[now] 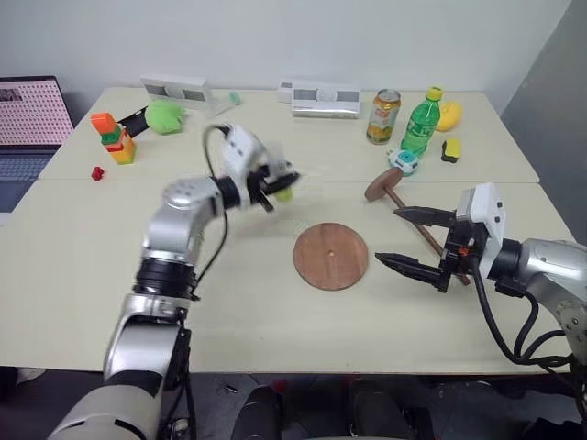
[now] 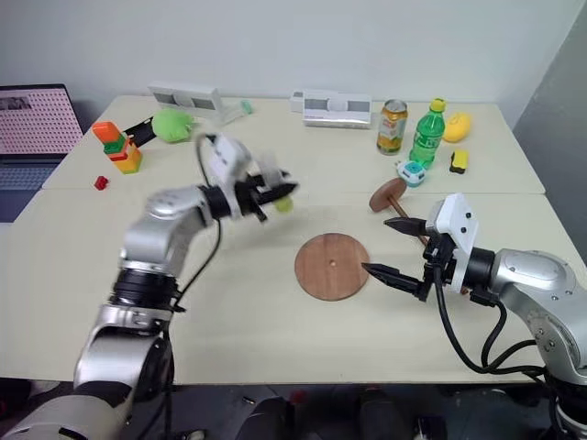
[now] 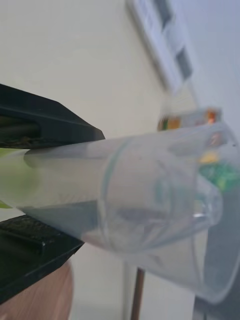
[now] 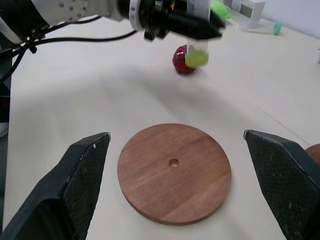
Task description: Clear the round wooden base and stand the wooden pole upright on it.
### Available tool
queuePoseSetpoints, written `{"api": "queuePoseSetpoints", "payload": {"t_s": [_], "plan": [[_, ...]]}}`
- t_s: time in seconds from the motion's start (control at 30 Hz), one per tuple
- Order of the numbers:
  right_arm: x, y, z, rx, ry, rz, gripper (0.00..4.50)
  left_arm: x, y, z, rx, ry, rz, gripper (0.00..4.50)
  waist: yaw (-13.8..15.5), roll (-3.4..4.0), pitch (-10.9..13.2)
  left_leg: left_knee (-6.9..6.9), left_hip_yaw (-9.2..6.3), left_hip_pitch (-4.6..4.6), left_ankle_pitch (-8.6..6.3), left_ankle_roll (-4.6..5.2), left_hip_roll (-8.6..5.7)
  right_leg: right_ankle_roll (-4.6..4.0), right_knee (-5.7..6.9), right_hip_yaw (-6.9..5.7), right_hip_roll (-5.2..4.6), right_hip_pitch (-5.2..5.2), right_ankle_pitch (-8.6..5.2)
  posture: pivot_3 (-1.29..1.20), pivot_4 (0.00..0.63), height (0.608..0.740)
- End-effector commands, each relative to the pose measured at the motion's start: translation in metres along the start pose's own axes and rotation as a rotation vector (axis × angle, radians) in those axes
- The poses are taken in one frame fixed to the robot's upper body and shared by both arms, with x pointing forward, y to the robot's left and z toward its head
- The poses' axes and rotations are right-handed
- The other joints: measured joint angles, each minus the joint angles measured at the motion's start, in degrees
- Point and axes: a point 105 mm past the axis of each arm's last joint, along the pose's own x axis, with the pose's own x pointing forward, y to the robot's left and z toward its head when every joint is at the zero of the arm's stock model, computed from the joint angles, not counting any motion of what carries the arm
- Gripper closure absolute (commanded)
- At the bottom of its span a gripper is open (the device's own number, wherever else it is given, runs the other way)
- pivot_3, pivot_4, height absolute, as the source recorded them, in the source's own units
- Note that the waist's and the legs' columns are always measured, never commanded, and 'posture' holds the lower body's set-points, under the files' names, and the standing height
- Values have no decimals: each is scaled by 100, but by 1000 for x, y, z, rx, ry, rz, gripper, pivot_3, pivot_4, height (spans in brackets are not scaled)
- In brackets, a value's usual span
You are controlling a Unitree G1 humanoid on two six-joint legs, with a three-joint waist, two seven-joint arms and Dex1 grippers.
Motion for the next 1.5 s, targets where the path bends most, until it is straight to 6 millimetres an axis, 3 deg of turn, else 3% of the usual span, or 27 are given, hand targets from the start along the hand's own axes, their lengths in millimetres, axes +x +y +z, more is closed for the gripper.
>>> {"api": "queuePoseSetpoints", "payload": {"t_s": [0.03, 0.13, 0.3, 0.83, 0.9, 1.0, 1.33, 1.5], "plan": [[4, 0, 8, -35, -38, -4, 0, -16, 58, 8, 38, 37, 314, 3287, -1, 0, 0, 0, -2, -1, 0, 0, 0, 0, 0, -2, 0, 0, 0, 0, 150, 740], [8, -1, 10, -34, -47, 2, 0, -26, 93, -9, -16, 115, 552, 3287, -1, 0, 0, 1, -4, -1, 0, 1, -2, 0, 0, -5, -1, 0, 0, 0, 150, 740], [11, -3, 12, -37, -56, 8, 0, -31, 111, -33, -78, 190, 700, 3287, -8, -3, -1, 4, -16, -11, 2, -4, -5, 2, 0, -20, -4, -3, 0, 0, 150, 740], [9, -1, 14, -36, -53, -5, 0, -37, 107, -85, -233, 288, 769, 3287, -39, -3, -1, 5, -48, -32, 15, -26, -10, 1, 3, -56, -8, -12, 0, 0, 150, 740], [8, -1, 14, -35, -52, -3, 0, -39, 106, -90, -257, 287, 779, 2585, -39, -3, -1, 5, -48, -32, 16, -27, -10, 1, 4, -56, -8, -12, 0, 0, 150, 740], [8, 0, 14, -35, -52, 0, 0, -41, 104, -96, -312, 275, 771, 1982, -39, -3, -1, 5, -48, -31, 16, -28, -10, 1, 4, -55, -8, -12, 0, 0, 150, 740], [11, 1, 14, -32, -57, 7, 0, -49, 99, -106, -256, 328, 724, 86, -40, -3, -1, 6, -50, -32, 17, -30, -10, 1, 5, -57, -9, -12, 0, 0, 150, 740], [13, 1, 14, -32, -60, 10, 0, -46, 92, -106, -243, 347, 679, 13, -40, -3, -2, 6, -50, -31, 18, -31, -10, 1, 6, -57, -8, -12, 0, 0, 150, 740]]}}
